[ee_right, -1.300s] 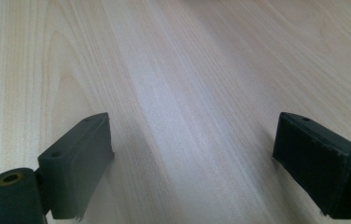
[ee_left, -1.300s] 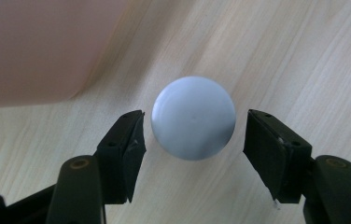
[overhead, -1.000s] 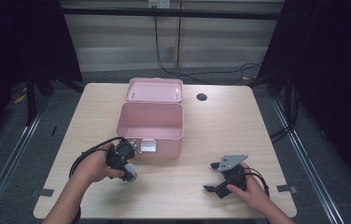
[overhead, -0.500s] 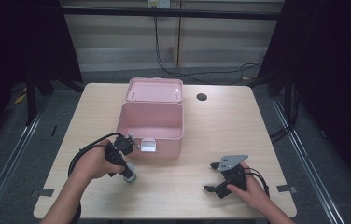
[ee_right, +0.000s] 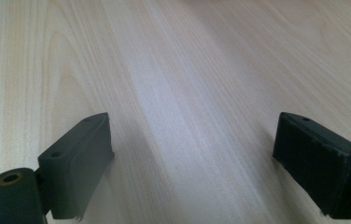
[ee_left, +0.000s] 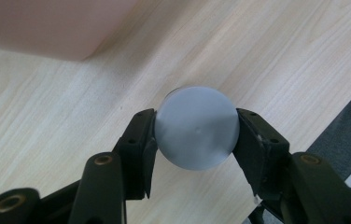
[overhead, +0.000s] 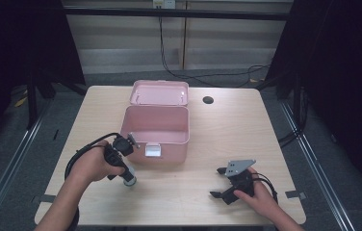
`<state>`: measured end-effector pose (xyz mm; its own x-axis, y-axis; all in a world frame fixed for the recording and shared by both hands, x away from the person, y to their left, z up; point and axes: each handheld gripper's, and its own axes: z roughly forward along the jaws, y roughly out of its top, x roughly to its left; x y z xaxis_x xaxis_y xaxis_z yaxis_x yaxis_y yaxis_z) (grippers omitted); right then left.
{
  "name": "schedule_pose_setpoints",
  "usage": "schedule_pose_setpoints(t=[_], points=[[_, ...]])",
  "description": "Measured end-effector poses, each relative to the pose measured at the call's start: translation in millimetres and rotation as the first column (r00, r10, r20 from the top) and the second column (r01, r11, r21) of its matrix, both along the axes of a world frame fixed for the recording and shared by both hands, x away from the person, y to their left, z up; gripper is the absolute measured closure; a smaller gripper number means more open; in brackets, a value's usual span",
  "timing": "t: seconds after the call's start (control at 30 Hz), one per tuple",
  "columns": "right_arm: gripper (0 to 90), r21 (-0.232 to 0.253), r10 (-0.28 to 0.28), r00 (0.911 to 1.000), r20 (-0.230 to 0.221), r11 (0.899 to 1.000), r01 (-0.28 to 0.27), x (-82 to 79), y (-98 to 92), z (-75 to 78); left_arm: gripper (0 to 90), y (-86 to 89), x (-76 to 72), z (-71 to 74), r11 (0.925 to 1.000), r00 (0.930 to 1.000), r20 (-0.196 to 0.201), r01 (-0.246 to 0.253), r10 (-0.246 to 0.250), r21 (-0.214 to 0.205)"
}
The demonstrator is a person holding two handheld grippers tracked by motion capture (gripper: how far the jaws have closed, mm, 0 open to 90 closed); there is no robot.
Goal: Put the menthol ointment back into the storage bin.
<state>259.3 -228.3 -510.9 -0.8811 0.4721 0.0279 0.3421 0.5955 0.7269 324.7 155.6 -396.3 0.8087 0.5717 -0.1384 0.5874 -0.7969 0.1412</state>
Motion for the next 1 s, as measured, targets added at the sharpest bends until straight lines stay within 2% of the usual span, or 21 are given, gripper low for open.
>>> schedule_pose_setpoints(t=[0.27, 0.47, 0.7, 0.77, 1.0], points=[[11.0, 0.0, 0.0, 1.0, 0.0, 1.0, 0.0, 0.0, 0.0, 0.0, 50.1, 3.1, 1.8, 11.3, 0.9992, 0.999, -0.027, -0.036, 0.036, 0.016], [11.0, 0.0, 0.0, 1.0, 0.0, 1.0, 0.0, 0.0, 0.0, 0.0, 50.1, 4.1, 4.5, 26.9, 0.997, 0.9968, -0.033, -0.072, 0.073, 0.027], [11.0, 0.0, 0.0, 1.0, 0.0, 1.0, 0.0, 0.0, 0.0, 0.1, 50.1, 3.1, 8.6, 42.7, 0.9964, 0.996, -0.032, -0.084, 0.084, 0.01], [11.0, 0.0, 0.0, 1.0, 0.0, 1.0, 0.0, 0.0, 0.0, 0.1, 50.1, 1.9, 10.2, 48.3, 0.9949, 0.9943, -0.033, -0.101, 0.101, 0.006], [11.0, -0.001, 0.001, 1.0, -0.001, 1.0, -0.001, 0.1, -0.1, 0.1, 50.1, -2.3, 16.8, 66.4, 0.9949, 0.9942, -0.036, -0.101, 0.101, -0.003]])
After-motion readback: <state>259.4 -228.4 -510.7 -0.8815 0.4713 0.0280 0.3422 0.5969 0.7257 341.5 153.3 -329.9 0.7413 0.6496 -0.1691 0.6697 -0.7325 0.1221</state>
